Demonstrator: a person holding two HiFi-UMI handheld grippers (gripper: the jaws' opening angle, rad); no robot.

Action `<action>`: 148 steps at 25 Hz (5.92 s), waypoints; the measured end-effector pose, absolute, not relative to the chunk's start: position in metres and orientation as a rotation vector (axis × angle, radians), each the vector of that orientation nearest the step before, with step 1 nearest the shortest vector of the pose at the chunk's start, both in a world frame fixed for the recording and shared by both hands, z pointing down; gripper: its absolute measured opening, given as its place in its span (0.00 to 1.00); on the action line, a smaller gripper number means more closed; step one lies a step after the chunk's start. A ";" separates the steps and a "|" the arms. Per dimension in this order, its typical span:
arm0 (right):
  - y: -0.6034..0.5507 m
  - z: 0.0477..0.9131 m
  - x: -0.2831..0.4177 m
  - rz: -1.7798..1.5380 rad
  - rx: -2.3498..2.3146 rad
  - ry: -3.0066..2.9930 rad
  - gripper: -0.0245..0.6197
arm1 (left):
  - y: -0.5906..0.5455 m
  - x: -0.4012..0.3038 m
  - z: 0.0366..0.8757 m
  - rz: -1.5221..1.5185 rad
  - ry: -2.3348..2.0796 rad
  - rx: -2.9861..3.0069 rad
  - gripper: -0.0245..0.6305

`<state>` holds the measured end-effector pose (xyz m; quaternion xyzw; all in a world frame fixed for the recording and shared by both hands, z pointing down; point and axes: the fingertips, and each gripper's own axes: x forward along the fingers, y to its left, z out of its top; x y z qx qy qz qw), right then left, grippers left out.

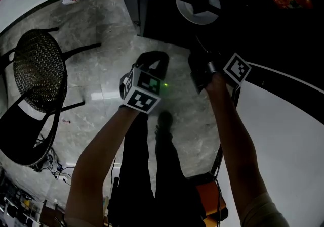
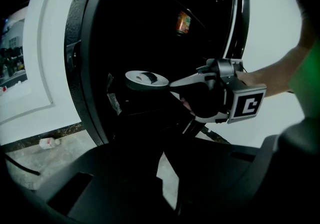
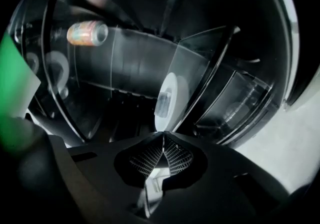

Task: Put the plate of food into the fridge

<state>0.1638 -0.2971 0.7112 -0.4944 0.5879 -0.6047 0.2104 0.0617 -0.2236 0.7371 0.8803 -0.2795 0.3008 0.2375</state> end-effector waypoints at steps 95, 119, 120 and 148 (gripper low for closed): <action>-0.116 0.354 0.121 -0.788 -1.812 2.808 0.07 | -0.154 0.033 0.384 0.708 -0.986 2.493 0.05; -0.039 0.339 0.131 -0.682 -1.694 2.949 0.07 | -0.090 0.045 0.354 0.760 -1.145 2.572 0.05; -0.036 0.337 0.131 -0.676 -1.685 2.952 0.07 | -0.087 0.043 0.352 0.754 -1.157 2.568 0.05; -0.037 0.287 0.096 -0.589 -1.593 2.893 0.07 | -0.052 0.008 0.304 0.637 -1.185 2.647 0.05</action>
